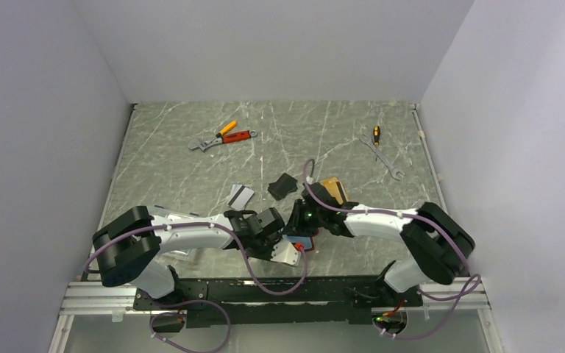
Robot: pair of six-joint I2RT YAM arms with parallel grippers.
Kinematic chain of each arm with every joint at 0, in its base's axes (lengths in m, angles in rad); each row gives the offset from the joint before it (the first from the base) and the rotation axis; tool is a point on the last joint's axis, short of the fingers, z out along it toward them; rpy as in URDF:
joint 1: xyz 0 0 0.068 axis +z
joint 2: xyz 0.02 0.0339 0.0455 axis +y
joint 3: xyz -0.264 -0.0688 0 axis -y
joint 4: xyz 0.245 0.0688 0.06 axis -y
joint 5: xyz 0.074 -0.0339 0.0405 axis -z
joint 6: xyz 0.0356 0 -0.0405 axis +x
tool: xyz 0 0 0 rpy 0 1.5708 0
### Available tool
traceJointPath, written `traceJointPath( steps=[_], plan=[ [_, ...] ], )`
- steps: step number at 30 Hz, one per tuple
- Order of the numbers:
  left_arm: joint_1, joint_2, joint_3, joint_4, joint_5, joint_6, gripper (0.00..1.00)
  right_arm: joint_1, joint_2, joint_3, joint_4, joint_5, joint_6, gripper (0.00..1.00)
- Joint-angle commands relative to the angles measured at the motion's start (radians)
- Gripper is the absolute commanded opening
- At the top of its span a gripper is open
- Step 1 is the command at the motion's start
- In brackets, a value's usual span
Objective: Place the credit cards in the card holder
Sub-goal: Insert the credit card into the card holder.
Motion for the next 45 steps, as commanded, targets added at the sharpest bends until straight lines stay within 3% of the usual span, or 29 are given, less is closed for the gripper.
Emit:
traceJointPath(
  steps=[1, 6, 7, 18, 25, 33, 42, 45],
  plan=[
    [0.04, 0.017, -0.009, -0.096, 0.061, 0.013, 0.0, -0.062, -0.118, -0.059, -0.002, -0.023, -0.011, 0.22],
    [0.057, -0.024, -0.011, -0.116, 0.095, 0.007, 0.0, -0.049, -0.088, -0.064, -0.001, -0.015, -0.003, 0.0],
    [0.06, -0.025, -0.013, -0.116, 0.093, 0.004, 0.0, -0.038, -0.073, -0.057, 0.004, -0.011, 0.0, 0.0],
    [0.163, 0.005, -0.003, -0.061, 0.079, -0.012, 0.0, 0.038, 0.019, -0.001, -0.003, 0.04, 0.019, 0.0],
    [0.169, 0.114, 0.036, -0.014, 0.073, 0.001, 0.0, 0.069, 0.057, 0.05, -0.032, 0.042, 0.012, 0.0],
    [0.169, 0.124, 0.035, -0.023, 0.081, 0.013, 0.0, 0.081, 0.061, 0.071, -0.043, 0.025, -0.001, 0.0],
    [0.187, -0.025, 0.038, -0.134, 0.088, -0.004, 0.0, -0.026, -0.142, 0.001, -0.152, 0.038, -0.031, 0.0],
    [0.209, -0.075, 0.084, -0.191, 0.045, 0.002, 0.0, -0.07, -0.213, 0.002, -0.2, 0.041, -0.054, 0.08]
  ],
)
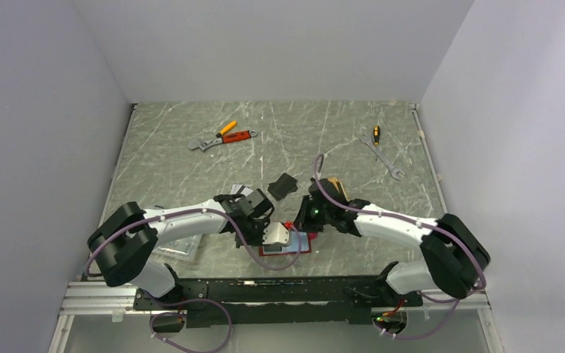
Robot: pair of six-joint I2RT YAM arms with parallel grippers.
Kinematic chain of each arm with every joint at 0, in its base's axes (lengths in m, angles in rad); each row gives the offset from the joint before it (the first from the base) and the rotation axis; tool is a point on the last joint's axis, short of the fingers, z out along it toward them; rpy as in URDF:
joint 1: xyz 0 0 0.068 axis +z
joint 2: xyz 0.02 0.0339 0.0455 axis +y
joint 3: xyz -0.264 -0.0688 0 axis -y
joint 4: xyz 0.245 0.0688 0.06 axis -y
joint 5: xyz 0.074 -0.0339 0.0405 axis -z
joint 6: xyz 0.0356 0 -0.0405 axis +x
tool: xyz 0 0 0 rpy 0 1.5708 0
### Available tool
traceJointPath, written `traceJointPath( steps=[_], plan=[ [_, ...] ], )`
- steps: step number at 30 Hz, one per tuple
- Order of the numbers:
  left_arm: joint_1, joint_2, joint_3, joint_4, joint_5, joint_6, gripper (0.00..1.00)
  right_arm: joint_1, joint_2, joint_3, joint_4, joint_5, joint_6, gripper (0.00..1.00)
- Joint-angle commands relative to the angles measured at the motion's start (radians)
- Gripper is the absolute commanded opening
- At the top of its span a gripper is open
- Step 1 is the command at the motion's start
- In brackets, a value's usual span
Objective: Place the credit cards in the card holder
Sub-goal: Insert the credit card into the card holder, then pick up the credit card from the center of the board.
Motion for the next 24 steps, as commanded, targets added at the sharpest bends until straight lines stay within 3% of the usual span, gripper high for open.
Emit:
traceJointPath(
  steps=[1, 5, 11, 12, 13, 14, 19, 24],
  plan=[
    [0.039, -0.095, 0.049, -0.087, -0.078, 0.019, 0.0, -0.066, -0.117, -0.001, -0.082, 0.012, -0.048, 0.13],
    [0.088, -0.134, 0.129, -0.144, -0.167, 0.041, 0.04, -0.166, -0.189, 0.021, -0.138, -0.007, -0.095, 0.38],
    [0.152, -0.145, 0.294, -0.208, -0.279, 0.022, 0.16, -0.294, -0.223, 0.103, -0.216, -0.013, -0.183, 0.6],
    [0.166, -0.139, 0.32, -0.218, -0.27, 0.015, 0.4, -0.315, -0.226, 0.118, -0.222, -0.02, -0.194, 0.62],
    [0.179, -0.133, 0.35, -0.228, -0.254, 0.006, 0.91, -0.338, -0.226, 0.128, -0.227, -0.026, -0.206, 0.65],
    [0.196, -0.125, 0.377, -0.235, -0.231, -0.008, 0.98, -0.359, -0.227, 0.136, -0.232, -0.028, -0.215, 0.66],
    [0.296, -0.024, 0.553, -0.3, -0.053, -0.102, 0.99, -0.477, -0.22, 0.16, -0.254, -0.034, -0.255, 0.7],
    [0.306, 0.102, 0.69, -0.317, -0.018, -0.127, 0.99, -0.615, -0.194, 0.165, -0.236, -0.051, -0.267, 0.76]
  ],
)
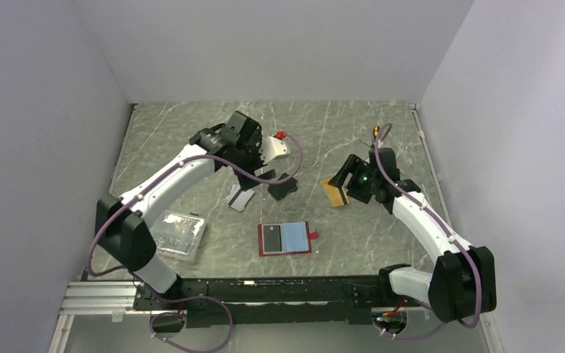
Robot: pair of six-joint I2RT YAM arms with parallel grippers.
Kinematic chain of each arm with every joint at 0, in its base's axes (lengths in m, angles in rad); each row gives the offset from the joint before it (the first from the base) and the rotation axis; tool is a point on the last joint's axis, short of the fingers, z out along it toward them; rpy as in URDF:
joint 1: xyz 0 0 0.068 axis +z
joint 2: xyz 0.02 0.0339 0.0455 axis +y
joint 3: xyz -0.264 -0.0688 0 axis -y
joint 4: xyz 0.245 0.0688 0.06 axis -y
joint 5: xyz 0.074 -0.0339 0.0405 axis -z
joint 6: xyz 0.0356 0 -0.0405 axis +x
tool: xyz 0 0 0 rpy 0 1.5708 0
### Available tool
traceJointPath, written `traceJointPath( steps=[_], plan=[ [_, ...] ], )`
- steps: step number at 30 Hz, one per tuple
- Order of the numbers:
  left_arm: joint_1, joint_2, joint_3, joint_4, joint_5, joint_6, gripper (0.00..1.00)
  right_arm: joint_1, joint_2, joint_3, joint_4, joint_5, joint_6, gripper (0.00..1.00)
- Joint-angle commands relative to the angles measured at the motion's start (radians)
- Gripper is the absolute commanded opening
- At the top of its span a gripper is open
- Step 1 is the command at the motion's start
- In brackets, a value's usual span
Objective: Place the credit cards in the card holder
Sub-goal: Pick up the credit card from the center of the board.
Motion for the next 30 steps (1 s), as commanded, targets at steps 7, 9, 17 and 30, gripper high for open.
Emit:
traceJointPath(
  steps=[7, 9, 17, 30],
  plan=[
    [0.064, 0.132, 0.181, 0.105, 0.227, -0.249, 1.0, -0.179, 0.105, 0.1, 0.007, -0.015, -0.06, 0.8],
    [0.084, 0.187, 0.231, 0.08, 0.326, -0.249, 0.99, -0.194, 0.123, 0.109, 0.014, -0.008, -0.065, 0.81],
    [-0.084, 0.357, 0.24, 0.309, 0.169, -0.332, 0.99, -0.2, 0.265, 0.102, 0.091, 0.016, -0.063, 0.79],
    [-0.115, 0.616, 0.374, 0.458, 0.316, -0.398, 0.99, -0.181, 0.395, 0.067, 0.154, 0.001, -0.081, 0.68]
  ],
)
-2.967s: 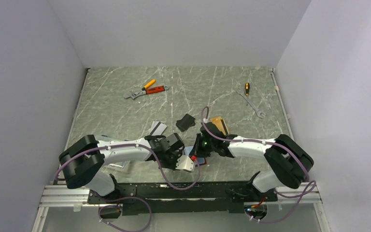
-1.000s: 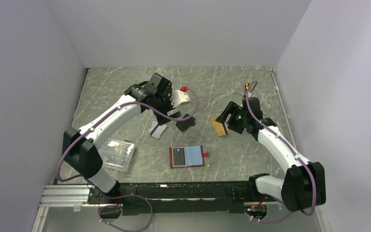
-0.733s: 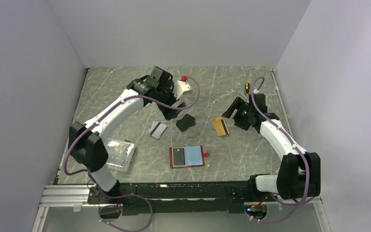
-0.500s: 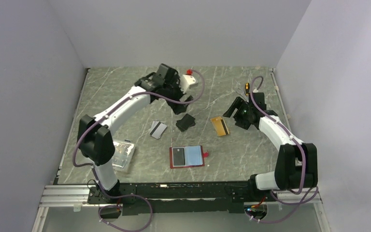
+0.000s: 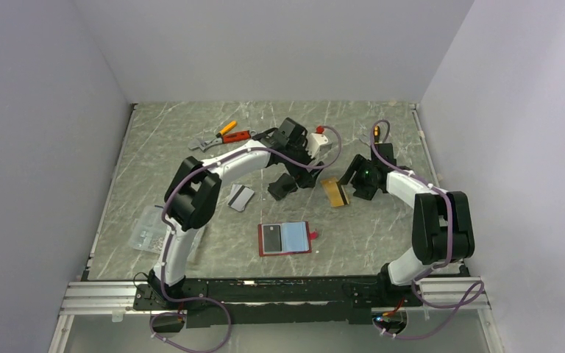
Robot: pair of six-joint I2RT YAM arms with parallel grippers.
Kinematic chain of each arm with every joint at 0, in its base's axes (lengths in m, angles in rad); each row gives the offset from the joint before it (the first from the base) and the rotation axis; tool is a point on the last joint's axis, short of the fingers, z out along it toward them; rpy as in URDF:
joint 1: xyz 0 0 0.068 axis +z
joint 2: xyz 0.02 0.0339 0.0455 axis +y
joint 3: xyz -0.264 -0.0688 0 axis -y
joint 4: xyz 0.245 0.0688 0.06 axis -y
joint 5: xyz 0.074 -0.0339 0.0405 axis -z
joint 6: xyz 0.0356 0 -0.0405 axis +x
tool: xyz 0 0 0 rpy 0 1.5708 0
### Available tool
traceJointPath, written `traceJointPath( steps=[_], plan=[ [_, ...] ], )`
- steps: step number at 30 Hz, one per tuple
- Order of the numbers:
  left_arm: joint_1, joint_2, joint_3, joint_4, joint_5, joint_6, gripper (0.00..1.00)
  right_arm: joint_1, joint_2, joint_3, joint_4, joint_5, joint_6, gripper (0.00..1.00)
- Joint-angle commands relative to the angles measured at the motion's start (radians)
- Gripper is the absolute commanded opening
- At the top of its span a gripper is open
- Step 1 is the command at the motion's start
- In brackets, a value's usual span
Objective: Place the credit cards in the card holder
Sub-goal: Pick up the credit card from the center of the board.
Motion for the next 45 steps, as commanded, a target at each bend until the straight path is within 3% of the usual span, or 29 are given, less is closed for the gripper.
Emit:
traceJointPath(
  steps=[1, 9, 13, 23, 35, 45],
  plan=[
    [-0.022, 0.044, 0.111, 0.043, 0.016, -0.012, 0.99, 0.015, 0.02, -0.013, 0.065, 0.007, -0.021, 0.68],
    [-0.066, 0.12, 0.173, 0.013, -0.102, -0.044, 0.99, 0.031, 0.05, -0.054, 0.099, 0.025, -0.011, 0.64],
    [-0.067, 0.125, 0.163, 0.014, -0.113, -0.044, 0.93, 0.051, 0.062, -0.081, 0.134, 0.003, 0.01, 0.57],
    [-0.044, 0.049, 0.02, 0.046, -0.074, -0.024, 0.82, 0.167, -0.001, -0.162, 0.149, 0.02, 0.102, 0.56],
    [-0.041, 0.003, -0.011, 0.066, -0.035, -0.007, 0.82, 0.085, -0.039, -0.134, 0.105, 0.032, 0.07, 0.55],
    [-0.047, 0.039, 0.019, 0.096, -0.036, -0.008, 0.82, 0.062, 0.015, -0.146, 0.218, -0.097, 0.09, 0.42]
  ],
)
